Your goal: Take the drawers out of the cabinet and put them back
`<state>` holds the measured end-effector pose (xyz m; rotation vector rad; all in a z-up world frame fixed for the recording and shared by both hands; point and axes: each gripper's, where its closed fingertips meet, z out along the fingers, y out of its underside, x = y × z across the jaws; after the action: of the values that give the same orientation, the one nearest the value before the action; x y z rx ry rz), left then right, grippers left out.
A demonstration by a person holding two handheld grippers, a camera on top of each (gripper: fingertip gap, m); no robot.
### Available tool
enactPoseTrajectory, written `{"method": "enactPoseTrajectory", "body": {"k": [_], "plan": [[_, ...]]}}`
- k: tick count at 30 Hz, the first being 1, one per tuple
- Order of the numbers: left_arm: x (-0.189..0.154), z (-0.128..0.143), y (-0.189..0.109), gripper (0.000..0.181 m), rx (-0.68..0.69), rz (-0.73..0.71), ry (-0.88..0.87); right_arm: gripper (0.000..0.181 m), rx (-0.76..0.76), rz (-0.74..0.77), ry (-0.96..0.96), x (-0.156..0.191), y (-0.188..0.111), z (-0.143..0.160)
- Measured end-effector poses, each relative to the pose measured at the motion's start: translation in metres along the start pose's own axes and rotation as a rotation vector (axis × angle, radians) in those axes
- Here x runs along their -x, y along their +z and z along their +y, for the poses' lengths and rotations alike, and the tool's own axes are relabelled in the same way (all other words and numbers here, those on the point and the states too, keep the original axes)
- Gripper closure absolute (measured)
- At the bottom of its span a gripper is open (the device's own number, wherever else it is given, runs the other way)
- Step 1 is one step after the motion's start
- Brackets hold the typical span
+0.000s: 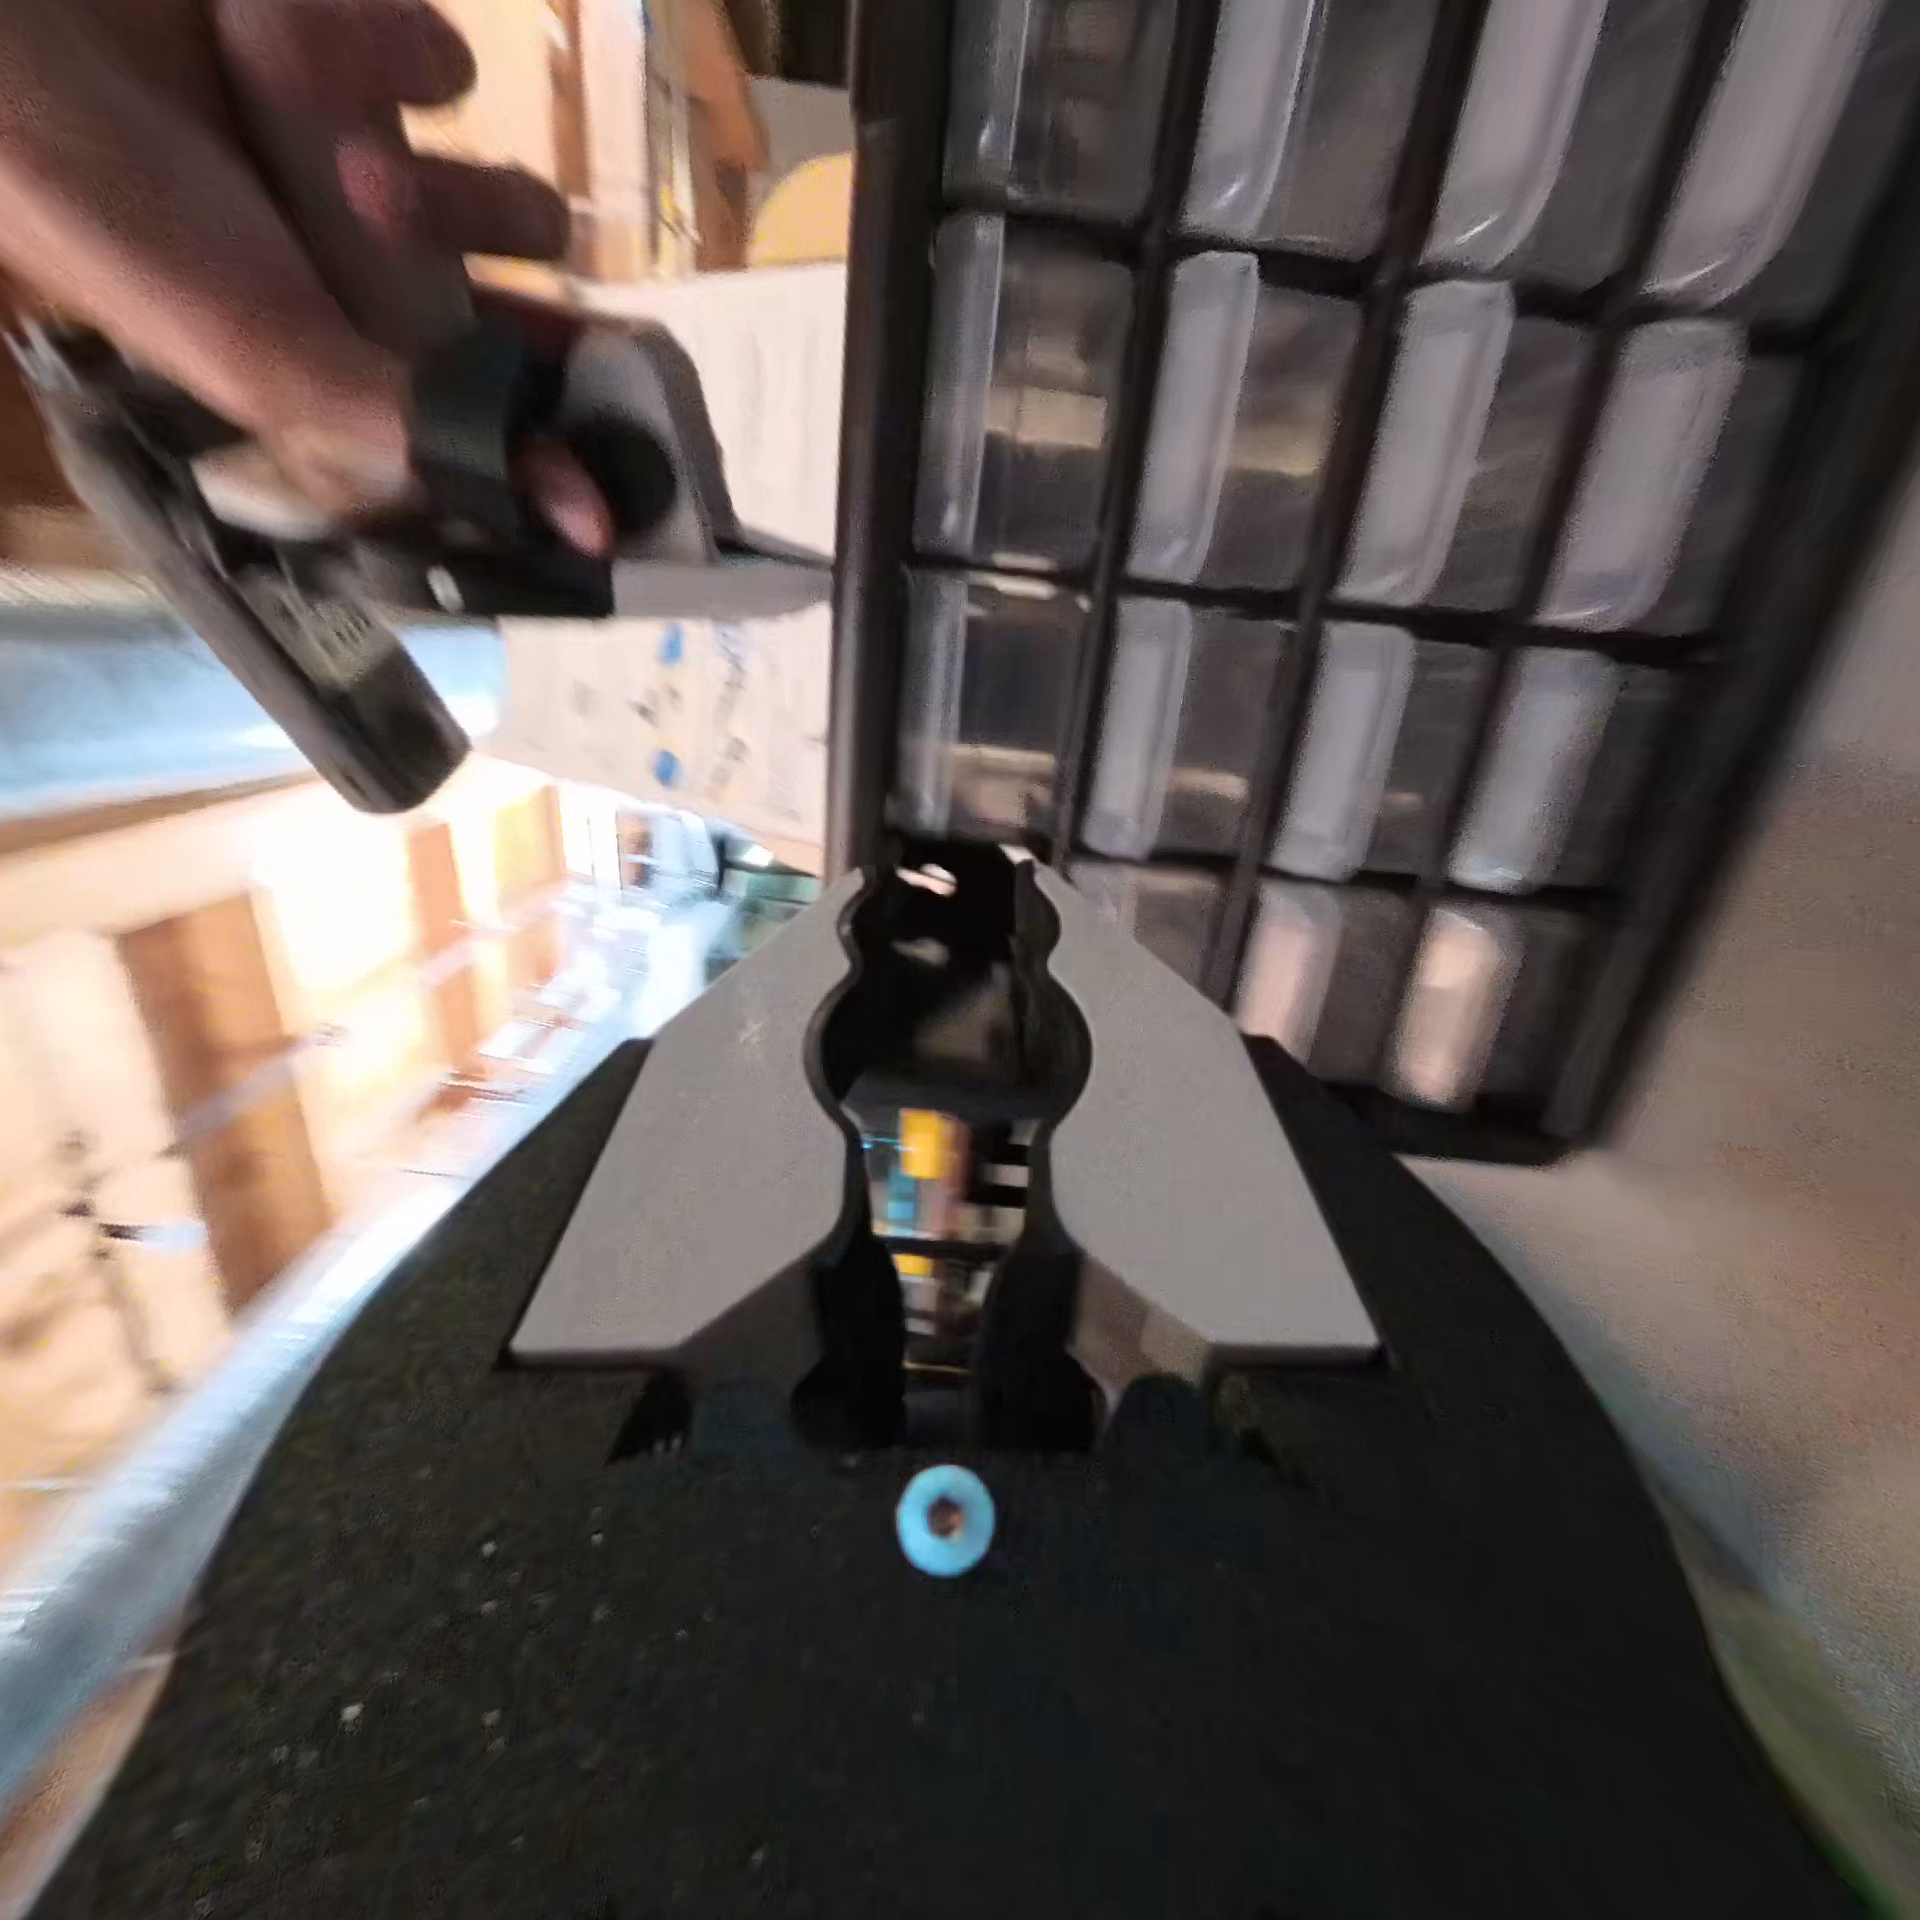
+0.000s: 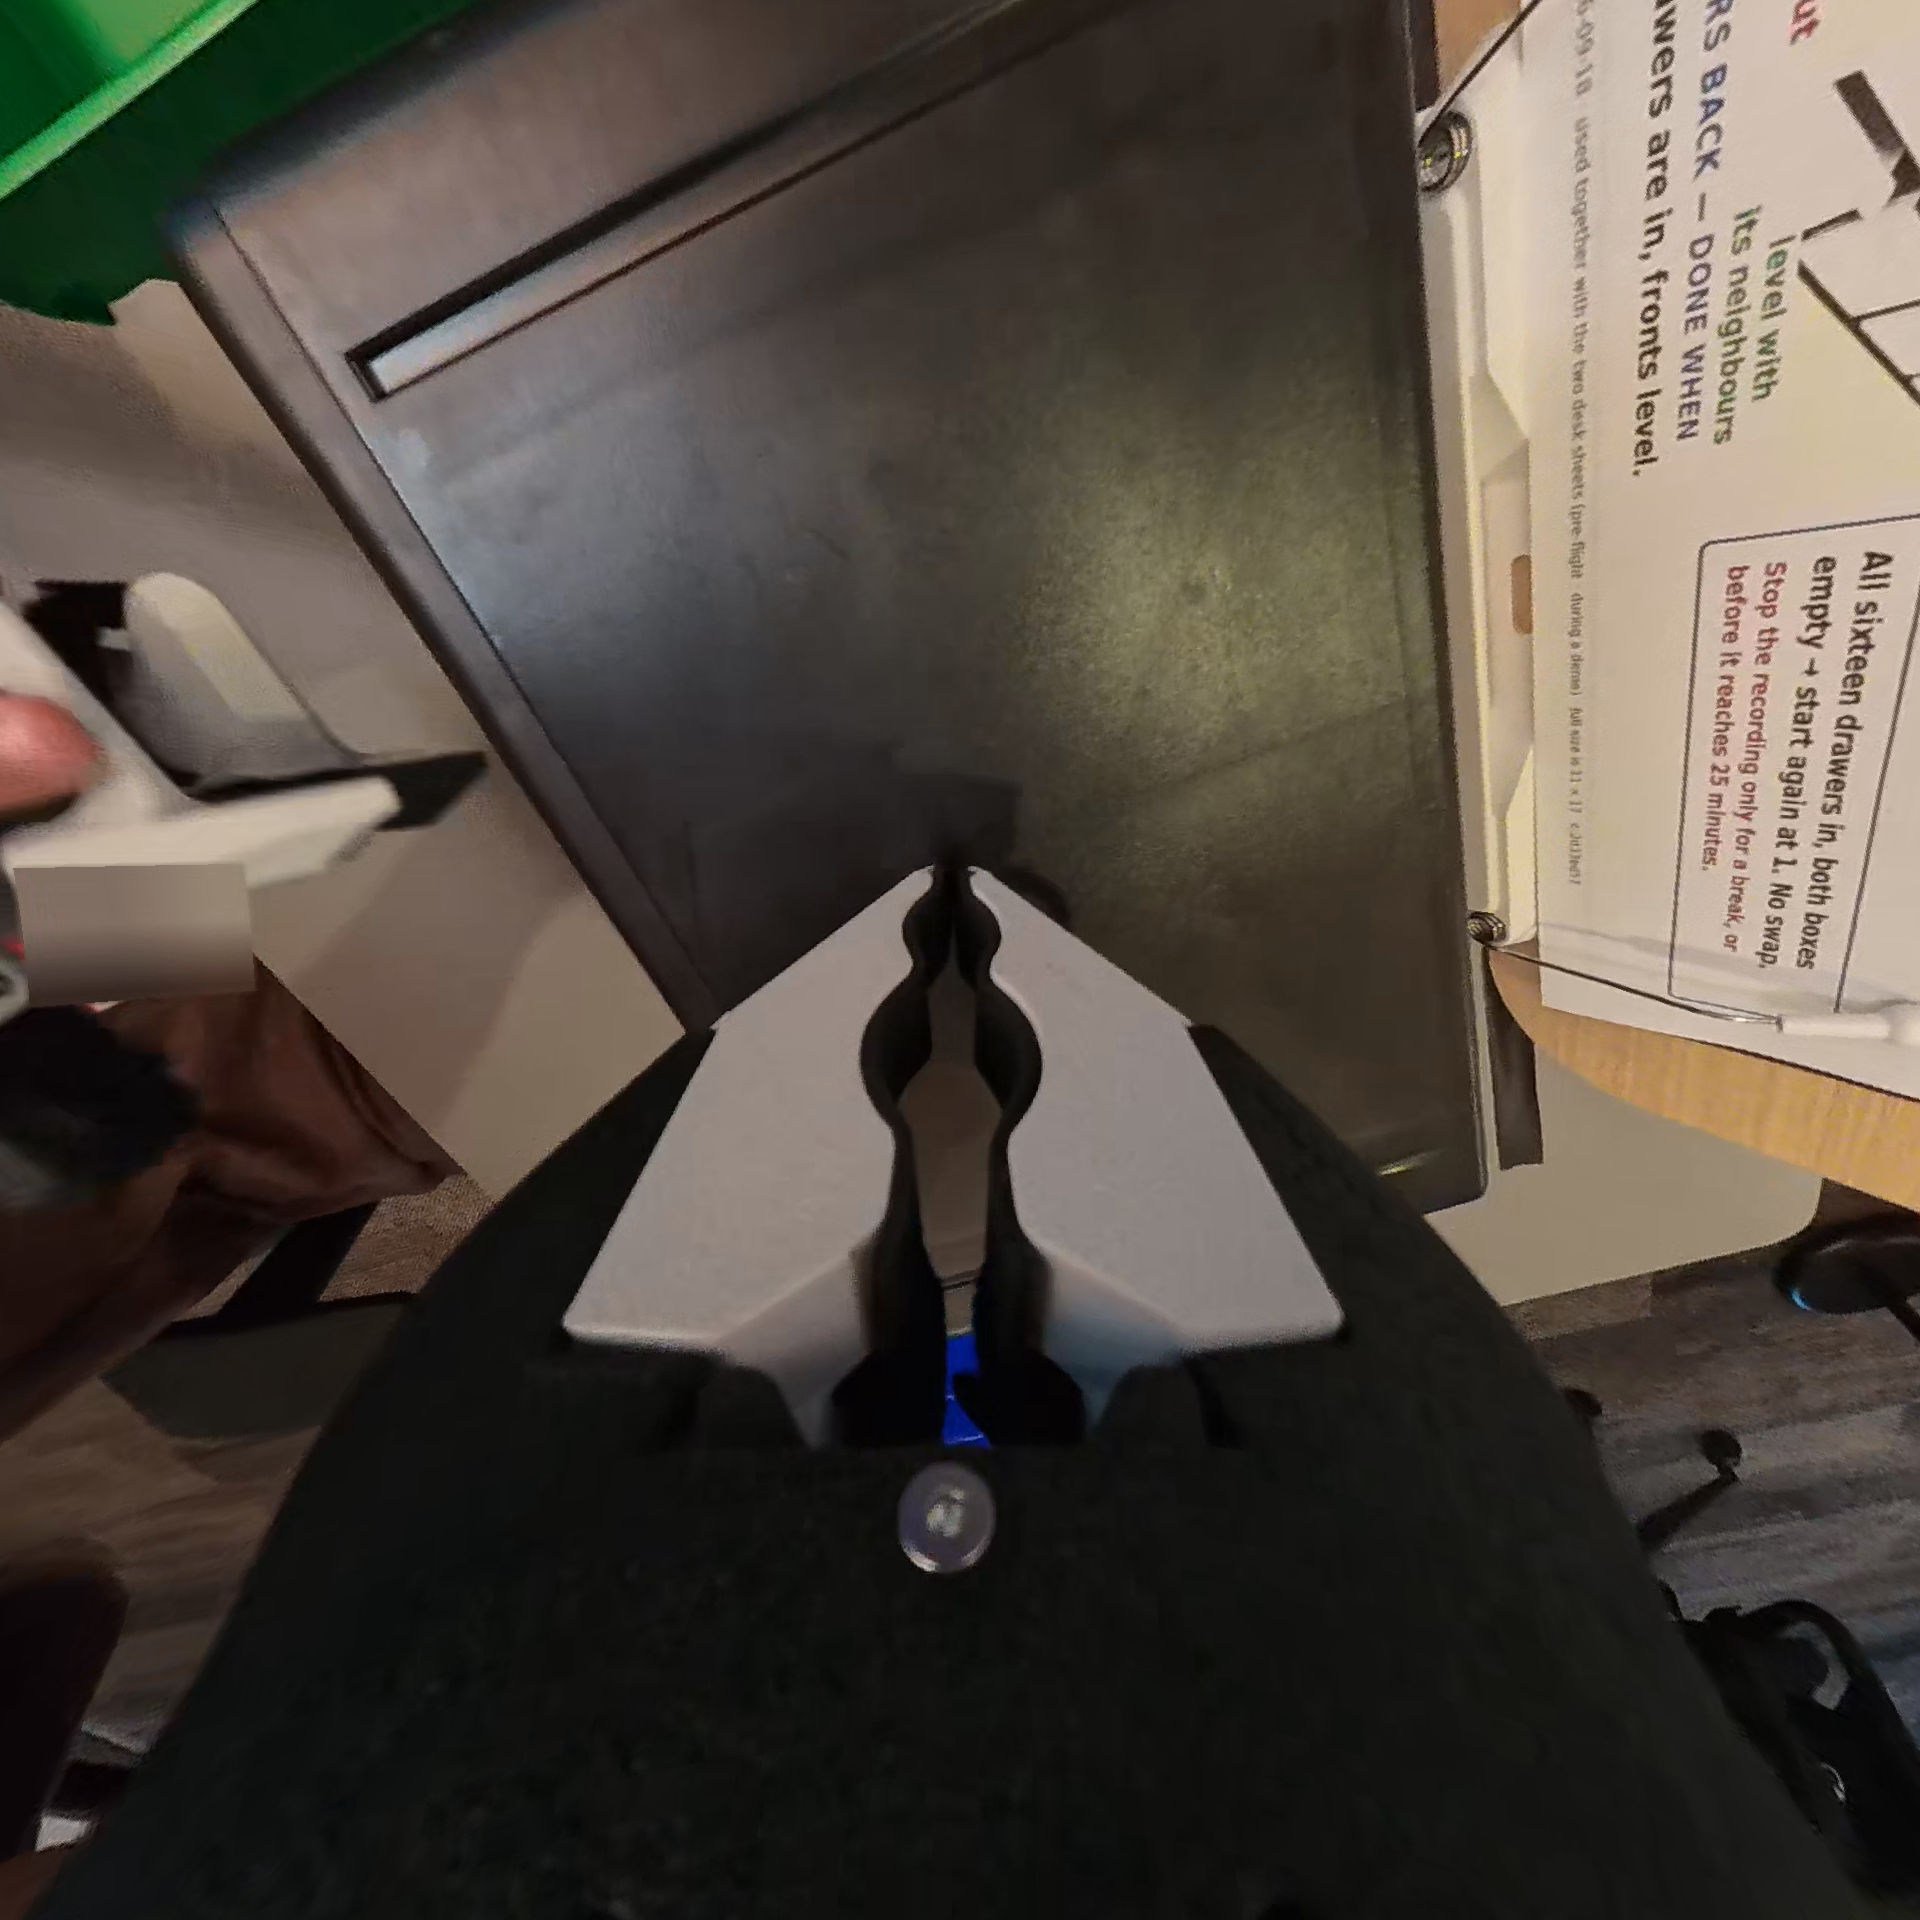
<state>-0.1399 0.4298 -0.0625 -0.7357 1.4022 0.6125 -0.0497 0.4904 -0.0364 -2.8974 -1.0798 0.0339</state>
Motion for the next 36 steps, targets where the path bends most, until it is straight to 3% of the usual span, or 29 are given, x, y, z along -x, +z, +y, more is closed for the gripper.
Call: {"method": "enactPoseTrajectory", "body": {"k": [5, 8, 9, 16, 25, 26, 36], "plan": [[0.007, -0.019, 0.036, 0.166, -0.049, -0.187, 0.272, 0.181, -0.012, 0.034, 0.044, 0.000, 0.000, 0.000], [0.004, -0.023, 0.038, 0.165, -0.062, -0.190, 0.247, 0.181, -0.026, 0.033, 0.052, 0.000, 0.000, 0.000], [0.001, -0.024, 0.037, 0.174, -0.068, -0.180, 0.242, 0.181, -0.029, 0.029, 0.056, 0.000, 0.000, 0.000], [-0.001, -0.017, 0.044, 0.165, -0.027, -0.192, 0.237, 0.181, -0.043, 0.011, 0.049, 0.000, 0.000, 0.000], [0.003, -0.020, 0.046, 0.169, -0.037, -0.320, 0.270, 0.181, -0.045, 0.000, 0.057, -0.001, 0.000, 0.000], [0.007, -0.021, 0.044, 0.178, -0.038, -0.348, 0.288, 0.181, -0.040, 0.003, 0.056, -0.001, 0.000, 0.000], [0.007, -0.028, 0.014, 0.180, -0.089, -0.326, 0.286, 0.181, -0.025, 0.015, 0.059, -0.001, 0.000, 0.000]]}}
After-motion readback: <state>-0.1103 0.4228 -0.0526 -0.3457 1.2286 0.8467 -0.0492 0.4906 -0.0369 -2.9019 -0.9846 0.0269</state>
